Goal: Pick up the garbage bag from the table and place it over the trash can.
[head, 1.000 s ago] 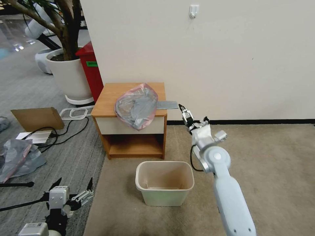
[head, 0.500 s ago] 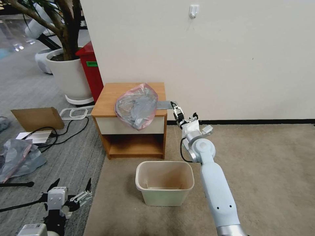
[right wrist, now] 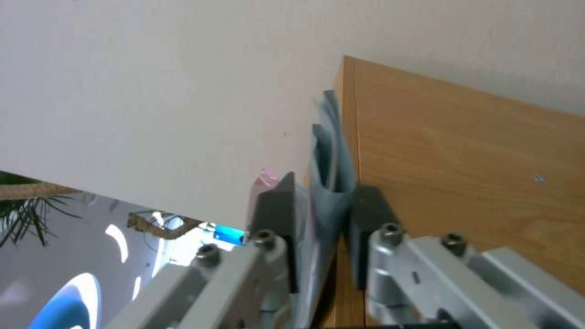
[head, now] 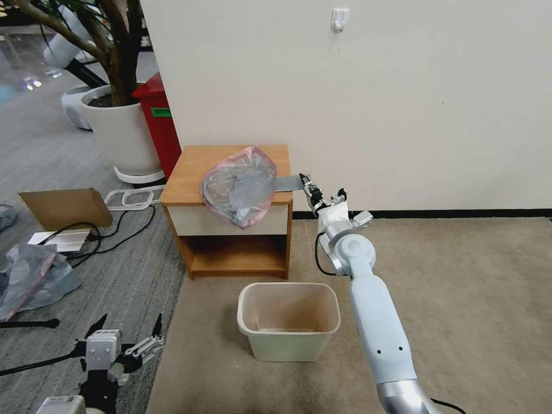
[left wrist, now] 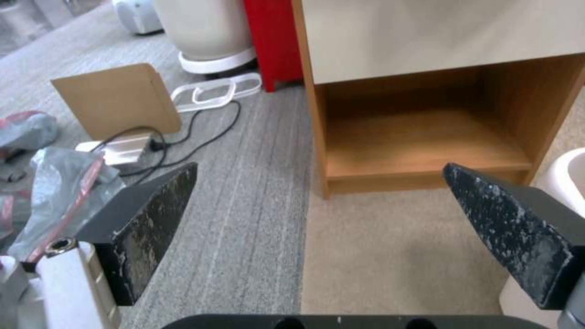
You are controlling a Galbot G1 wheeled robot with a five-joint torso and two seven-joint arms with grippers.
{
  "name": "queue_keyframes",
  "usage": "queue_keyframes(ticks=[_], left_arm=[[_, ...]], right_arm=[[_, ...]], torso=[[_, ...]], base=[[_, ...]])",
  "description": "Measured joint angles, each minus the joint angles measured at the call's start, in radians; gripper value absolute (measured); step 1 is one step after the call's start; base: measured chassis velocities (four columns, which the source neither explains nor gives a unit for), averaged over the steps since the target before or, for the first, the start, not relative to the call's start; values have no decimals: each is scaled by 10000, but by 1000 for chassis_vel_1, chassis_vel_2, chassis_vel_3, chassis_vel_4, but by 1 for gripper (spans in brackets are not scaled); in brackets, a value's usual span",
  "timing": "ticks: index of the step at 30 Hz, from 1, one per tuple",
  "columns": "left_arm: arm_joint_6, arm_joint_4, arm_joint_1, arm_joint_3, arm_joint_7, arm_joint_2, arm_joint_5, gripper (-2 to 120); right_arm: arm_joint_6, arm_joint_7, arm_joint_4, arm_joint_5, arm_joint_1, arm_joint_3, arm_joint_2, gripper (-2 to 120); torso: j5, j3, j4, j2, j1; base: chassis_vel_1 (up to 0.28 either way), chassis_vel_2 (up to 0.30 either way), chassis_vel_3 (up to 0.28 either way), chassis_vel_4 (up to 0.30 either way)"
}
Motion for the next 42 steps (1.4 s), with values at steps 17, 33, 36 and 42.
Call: queue_keyframes(ticks=[17, 33, 36, 42], left_arm=[[-64, 1, -483, 224, 8, 104, -13, 100], [-86, 2, -805, 210, -14, 326, -255, 100], [-86, 2, -828, 194, -18, 349, -288, 100], [-86, 2, -853, 226, -21, 348, -298, 100]], right_arm=[[-44, 1352, 3544, 135, -2455, -802, -736, 0], [-170, 3186, 7924, -251, -6553, -2292, -2104, 0], [-192, 3227, 8101, -578, -7133, -2298, -2328, 0], [-91, 3224, 8125, -1063, -7802, -2207, -2477, 0]], torso=[[1, -1, -2, 1, 0], [0, -2, -1, 1, 0], [1, -2, -1, 1, 0], [1, -1, -1, 2, 0]], base=[[0, 0, 0, 0], [0, 0, 0, 0], [0, 0, 0, 0], [0, 0, 0, 0]])
